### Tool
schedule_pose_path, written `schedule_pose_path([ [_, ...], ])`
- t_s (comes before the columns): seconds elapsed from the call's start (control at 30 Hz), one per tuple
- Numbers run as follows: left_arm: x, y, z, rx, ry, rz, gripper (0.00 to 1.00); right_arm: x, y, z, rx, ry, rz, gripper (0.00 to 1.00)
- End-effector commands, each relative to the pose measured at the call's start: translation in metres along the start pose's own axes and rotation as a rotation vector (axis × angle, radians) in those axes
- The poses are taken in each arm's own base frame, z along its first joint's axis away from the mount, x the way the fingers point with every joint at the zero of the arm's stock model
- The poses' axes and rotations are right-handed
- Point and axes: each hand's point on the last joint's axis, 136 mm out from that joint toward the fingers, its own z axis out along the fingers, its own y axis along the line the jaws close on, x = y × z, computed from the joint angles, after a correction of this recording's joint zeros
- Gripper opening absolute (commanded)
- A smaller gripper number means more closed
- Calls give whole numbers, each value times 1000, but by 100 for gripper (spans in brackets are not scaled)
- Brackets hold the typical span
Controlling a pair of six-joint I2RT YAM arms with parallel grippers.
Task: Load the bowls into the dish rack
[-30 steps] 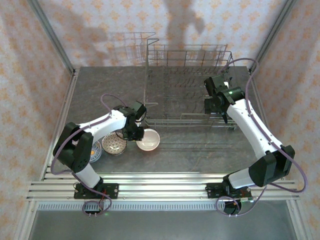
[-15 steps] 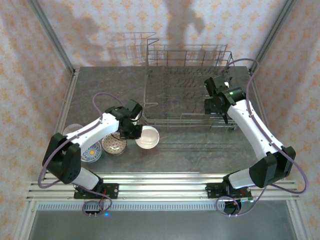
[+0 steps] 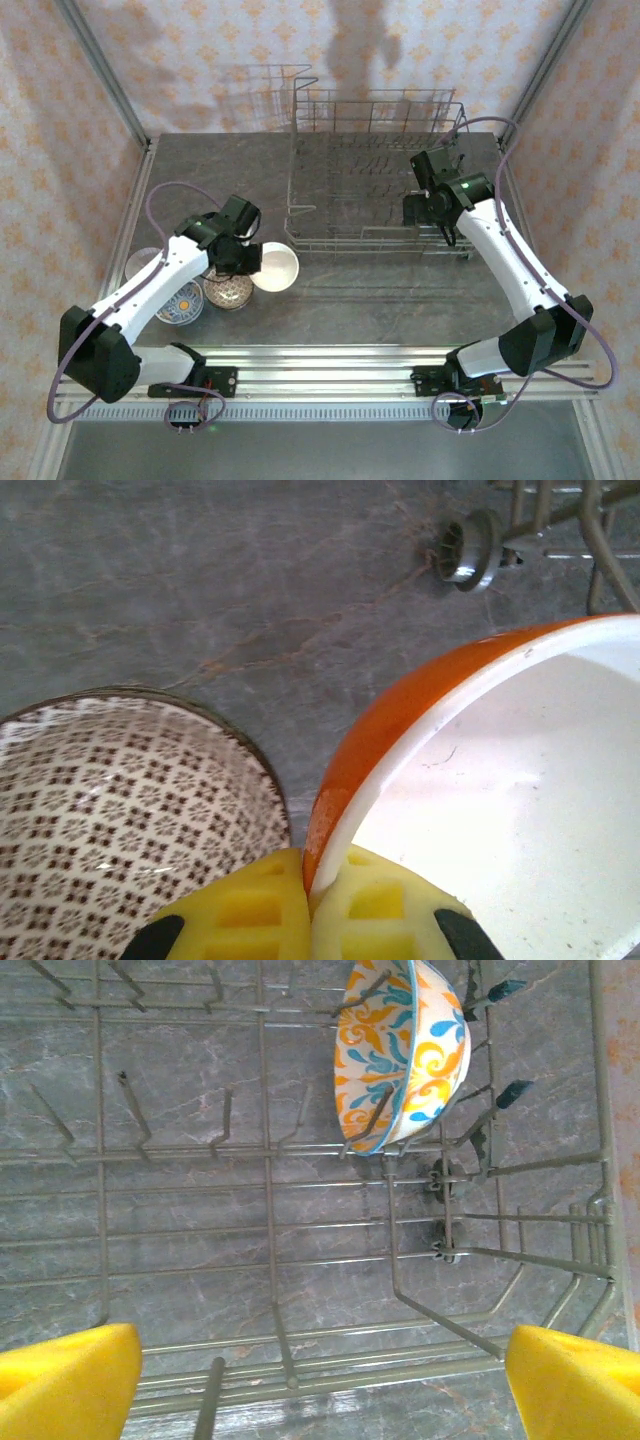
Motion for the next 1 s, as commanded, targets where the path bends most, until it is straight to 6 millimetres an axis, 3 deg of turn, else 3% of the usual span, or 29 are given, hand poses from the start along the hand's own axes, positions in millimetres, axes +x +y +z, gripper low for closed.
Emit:
schedule_pose_path([
  [0.0,-11,13,-31,-28,-78,0,0,-16,7,-19,-61,-67,10,93],
  [0.3,-62,-1,-113,26,-303,11,0,-49,46,-45,-285,-129,4,78],
  [0.53,-111,-28,-171,82,-462,56,0,-77,63,-79,-420,-197,1,67],
  [0.73,-146,-70,-194,164,-548,114,0,-88,81,-109,-567,-247,-10,60],
  [0.97,-180,-122,-186,249,-564,179,0,-93,103,-141,-766,-314,-30,57],
])
